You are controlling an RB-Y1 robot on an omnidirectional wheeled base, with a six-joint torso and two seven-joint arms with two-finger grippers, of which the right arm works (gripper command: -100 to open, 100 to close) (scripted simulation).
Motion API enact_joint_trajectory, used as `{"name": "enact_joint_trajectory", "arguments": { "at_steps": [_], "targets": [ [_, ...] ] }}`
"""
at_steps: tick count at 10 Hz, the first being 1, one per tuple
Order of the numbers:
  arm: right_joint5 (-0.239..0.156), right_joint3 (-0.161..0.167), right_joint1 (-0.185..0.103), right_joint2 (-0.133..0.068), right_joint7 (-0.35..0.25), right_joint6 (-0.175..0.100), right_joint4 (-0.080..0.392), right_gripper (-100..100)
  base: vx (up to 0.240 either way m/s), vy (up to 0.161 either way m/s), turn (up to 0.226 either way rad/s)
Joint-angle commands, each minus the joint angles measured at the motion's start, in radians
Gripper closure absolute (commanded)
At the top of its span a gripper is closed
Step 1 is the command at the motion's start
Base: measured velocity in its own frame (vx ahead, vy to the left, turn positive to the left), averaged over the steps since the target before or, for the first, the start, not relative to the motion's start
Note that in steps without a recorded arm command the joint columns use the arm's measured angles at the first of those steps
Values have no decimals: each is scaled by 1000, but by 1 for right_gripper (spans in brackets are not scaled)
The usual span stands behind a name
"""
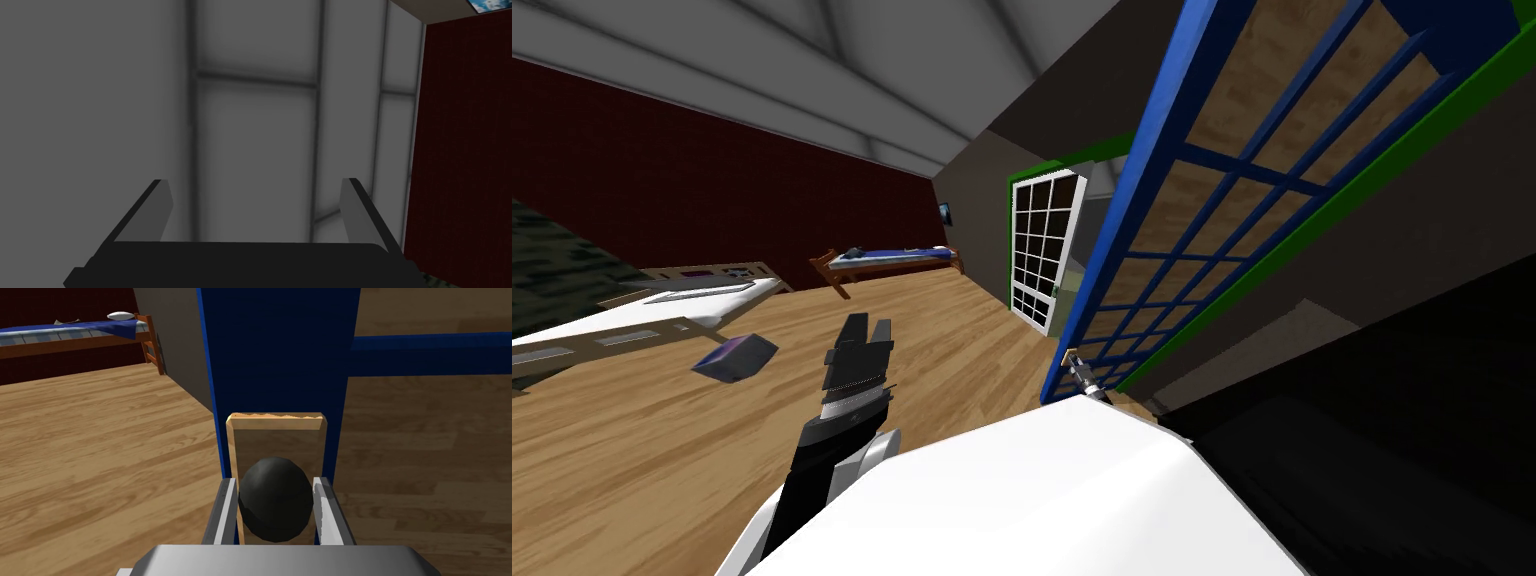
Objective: Pull the door open
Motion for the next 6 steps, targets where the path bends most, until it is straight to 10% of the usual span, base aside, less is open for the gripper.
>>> {"name": "enact_joint_trajectory", "arguments": {
  "at_steps": [1,6],
  "targets": [
    [8,17,8,-15,-24,-32,15,100,-211,-41,126],
    [25,50,35,-33,-56,-94,48,100,-136,-23,57]
  ]
}}
